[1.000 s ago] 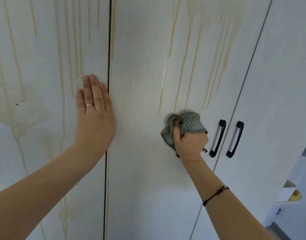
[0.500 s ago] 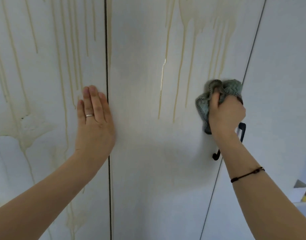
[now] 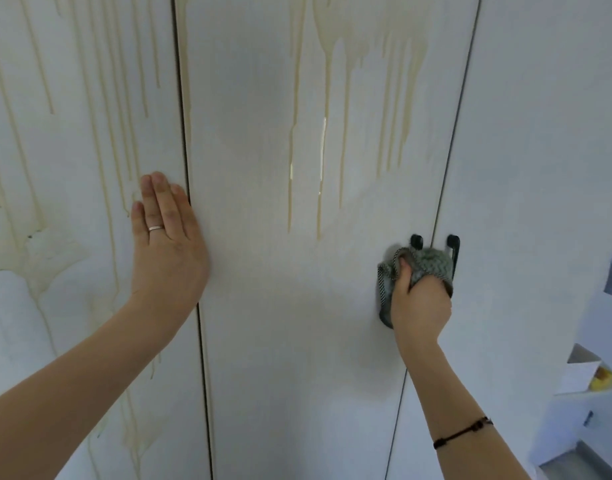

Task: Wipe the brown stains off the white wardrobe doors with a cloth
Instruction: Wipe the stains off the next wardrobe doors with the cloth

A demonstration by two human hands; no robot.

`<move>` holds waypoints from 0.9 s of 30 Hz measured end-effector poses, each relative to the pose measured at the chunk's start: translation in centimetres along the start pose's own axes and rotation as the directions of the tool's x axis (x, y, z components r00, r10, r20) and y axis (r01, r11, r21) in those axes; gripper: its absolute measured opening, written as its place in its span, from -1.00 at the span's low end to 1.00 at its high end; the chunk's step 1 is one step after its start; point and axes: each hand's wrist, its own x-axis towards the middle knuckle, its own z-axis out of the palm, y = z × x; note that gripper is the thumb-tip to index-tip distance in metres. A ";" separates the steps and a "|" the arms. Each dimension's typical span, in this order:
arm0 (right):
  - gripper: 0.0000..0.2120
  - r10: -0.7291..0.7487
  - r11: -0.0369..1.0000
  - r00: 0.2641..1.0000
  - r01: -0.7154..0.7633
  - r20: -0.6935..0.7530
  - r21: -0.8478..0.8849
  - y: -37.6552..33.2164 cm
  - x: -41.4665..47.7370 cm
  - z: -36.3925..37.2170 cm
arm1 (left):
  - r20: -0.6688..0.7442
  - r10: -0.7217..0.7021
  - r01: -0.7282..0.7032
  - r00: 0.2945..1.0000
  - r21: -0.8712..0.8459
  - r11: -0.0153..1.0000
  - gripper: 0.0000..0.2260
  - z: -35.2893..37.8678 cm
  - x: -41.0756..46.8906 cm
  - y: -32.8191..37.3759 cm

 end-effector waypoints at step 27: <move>-0.56 -0.179 0.956 0.910 0.251 0.374 -0.153 2.8 1.6 -4.9 | -0.006 -0.051 0.052 0.999 0.088 0.995 -0.56 -0.3 -0.2 1.1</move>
